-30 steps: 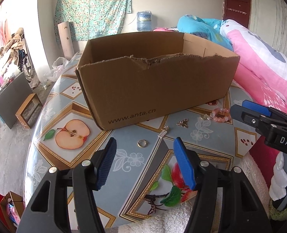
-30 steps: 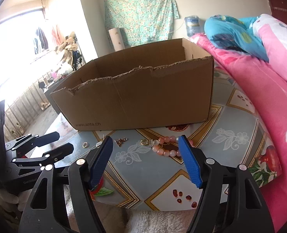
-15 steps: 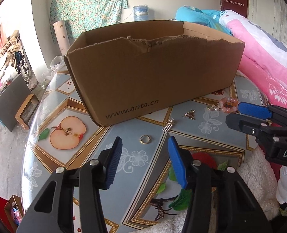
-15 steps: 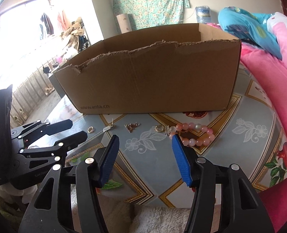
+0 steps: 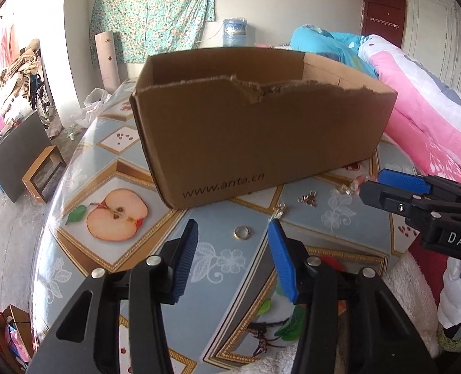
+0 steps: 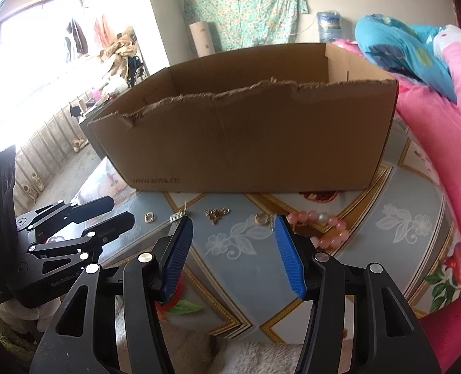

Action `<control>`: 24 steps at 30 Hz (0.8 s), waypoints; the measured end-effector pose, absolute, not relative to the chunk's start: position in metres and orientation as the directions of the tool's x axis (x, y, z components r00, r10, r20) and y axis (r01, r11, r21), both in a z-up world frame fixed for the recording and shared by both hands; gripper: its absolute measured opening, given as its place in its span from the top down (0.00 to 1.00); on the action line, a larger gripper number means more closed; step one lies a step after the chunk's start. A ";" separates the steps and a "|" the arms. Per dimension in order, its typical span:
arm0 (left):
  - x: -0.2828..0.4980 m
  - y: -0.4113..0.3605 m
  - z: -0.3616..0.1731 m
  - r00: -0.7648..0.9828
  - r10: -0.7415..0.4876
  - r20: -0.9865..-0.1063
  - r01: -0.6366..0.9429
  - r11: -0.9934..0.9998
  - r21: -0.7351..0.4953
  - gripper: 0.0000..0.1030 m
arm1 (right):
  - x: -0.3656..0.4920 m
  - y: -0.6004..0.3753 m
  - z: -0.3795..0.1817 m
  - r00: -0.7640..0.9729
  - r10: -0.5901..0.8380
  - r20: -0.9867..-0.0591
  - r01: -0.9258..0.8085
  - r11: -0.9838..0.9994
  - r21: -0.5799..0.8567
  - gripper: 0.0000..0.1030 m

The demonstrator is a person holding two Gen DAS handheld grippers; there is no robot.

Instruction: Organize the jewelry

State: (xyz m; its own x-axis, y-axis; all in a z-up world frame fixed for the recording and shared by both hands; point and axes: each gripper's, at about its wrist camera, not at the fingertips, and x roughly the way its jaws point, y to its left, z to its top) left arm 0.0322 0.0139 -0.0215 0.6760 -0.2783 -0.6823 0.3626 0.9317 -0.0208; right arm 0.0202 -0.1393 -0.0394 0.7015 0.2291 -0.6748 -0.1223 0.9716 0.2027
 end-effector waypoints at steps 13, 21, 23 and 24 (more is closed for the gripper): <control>0.053 0.012 -0.010 0.708 -0.312 -0.633 0.372 0.927 -0.042 0.56 | 0.059 -0.161 -0.021 0.700 0.257 -0.666 -0.085 0.956 0.280 0.50; 0.058 0.012 -0.007 0.712 -0.314 -0.629 0.365 0.930 -0.050 0.56 | 0.065 -0.159 -0.029 0.684 0.270 -0.678 -0.086 0.952 0.292 0.50; 0.058 0.011 -0.008 0.714 -0.305 -0.630 0.362 0.931 -0.042 0.56 | 0.066 -0.161 -0.030 0.684 0.275 -0.675 -0.087 0.950 0.300 0.50; 0.058 0.011 -0.008 0.713 -0.301 -0.633 0.359 0.933 -0.039 0.56 | 0.067 -0.162 -0.030 0.684 0.276 -0.675 -0.085 0.949 0.302 0.50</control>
State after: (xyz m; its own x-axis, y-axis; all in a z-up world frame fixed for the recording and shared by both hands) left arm 0.0581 0.0106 -0.0080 0.7133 -0.3007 -0.6330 0.3587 0.9327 -0.0389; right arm 0.0671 -0.1618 -0.0297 0.6843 0.2763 -0.6748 -0.0850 0.9493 0.3025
